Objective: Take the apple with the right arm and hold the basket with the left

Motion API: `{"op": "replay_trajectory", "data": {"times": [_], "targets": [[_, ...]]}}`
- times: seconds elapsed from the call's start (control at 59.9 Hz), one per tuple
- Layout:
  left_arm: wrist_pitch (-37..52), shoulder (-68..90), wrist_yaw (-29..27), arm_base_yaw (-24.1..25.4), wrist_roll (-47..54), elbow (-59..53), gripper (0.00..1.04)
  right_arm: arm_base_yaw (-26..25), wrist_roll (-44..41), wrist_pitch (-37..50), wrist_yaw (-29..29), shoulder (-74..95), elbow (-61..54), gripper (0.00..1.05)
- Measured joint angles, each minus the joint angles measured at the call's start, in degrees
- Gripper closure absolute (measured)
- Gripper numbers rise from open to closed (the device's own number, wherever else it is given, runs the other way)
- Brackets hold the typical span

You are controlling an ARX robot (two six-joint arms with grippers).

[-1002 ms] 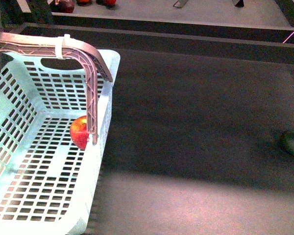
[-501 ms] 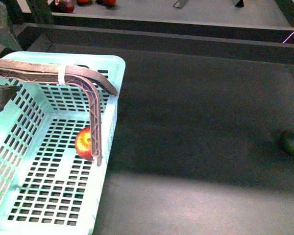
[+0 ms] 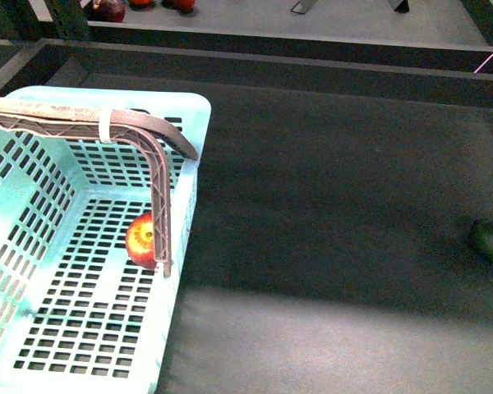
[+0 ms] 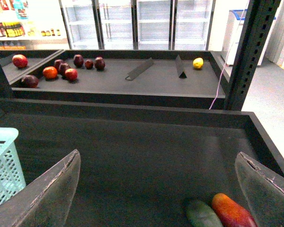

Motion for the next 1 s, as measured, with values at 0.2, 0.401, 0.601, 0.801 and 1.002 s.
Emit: {"op": "replay_trajectory", "data": {"times": [0.2,0.401,0.601,0.801,1.002], "targets": [[45.6,-2.7,-0.9,2.4,49.5,-19.8,0.39,0.0,0.0,0.0,0.0,0.0,0.0,0.09],[53.4,-12.8,3.4,7.1,87.3,-30.4,0.85,0.0,0.0,0.0,0.0,0.0,0.0,0.09],[50.8,-20.8,6.1,9.9,90.8,-35.6,1.01,0.0,0.0,0.0,0.0,0.0,0.0,0.09],[45.7,-29.2,11.6,15.0,91.2,-39.1,1.01,0.0,0.0,0.0,0.0,0.0,0.0,0.09],[43.1,-35.7,12.0,15.9,91.4,-43.1,1.01,0.0,0.0,0.0,0.0,0.0,0.0,0.09]]}}
